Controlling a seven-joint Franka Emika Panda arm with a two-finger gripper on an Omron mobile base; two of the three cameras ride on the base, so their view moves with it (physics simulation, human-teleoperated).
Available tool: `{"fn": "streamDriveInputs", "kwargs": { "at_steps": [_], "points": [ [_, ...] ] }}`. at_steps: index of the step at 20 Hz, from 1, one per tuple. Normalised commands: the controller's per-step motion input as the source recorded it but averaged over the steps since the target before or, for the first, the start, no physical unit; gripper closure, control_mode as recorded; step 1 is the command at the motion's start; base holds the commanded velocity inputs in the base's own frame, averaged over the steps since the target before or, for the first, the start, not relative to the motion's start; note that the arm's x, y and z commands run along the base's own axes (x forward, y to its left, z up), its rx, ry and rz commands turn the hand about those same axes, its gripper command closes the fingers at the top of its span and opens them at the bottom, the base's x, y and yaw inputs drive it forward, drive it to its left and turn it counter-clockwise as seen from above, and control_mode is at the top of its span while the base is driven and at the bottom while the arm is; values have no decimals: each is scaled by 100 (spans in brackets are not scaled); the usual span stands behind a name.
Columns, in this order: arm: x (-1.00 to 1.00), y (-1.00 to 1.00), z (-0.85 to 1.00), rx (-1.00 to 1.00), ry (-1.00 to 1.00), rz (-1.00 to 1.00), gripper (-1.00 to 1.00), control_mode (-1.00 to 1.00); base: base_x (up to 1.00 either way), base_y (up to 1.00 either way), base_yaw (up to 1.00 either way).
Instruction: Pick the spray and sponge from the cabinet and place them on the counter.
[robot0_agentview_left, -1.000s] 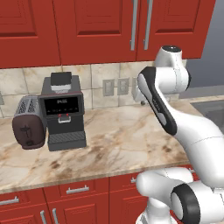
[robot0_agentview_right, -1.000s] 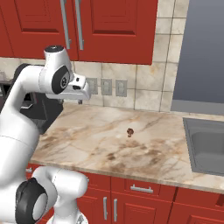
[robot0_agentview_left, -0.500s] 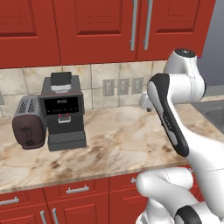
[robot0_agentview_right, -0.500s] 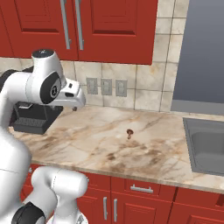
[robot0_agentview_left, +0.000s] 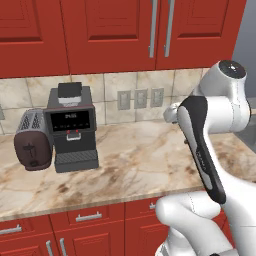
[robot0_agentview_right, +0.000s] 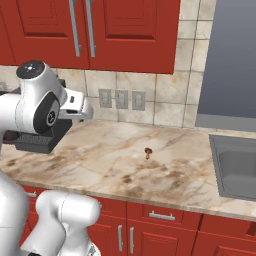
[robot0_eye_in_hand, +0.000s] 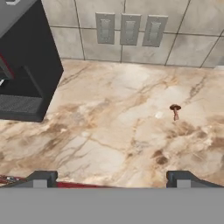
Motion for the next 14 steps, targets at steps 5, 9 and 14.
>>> {"fn": "streamDriveInputs", "kwargs": {
  "at_steps": [5, 9, 14],
  "points": [
    [-8, 0, 33, 0, -12, 0, -100, -100, 0, 0, 0],
    [0, 0, 40, 0, -5, 0, -100, -100, 0, 0, 0],
    [-5, 0, 37, 0, -2, -1, -100, -100, 0, 0, 0]
  ]
}}
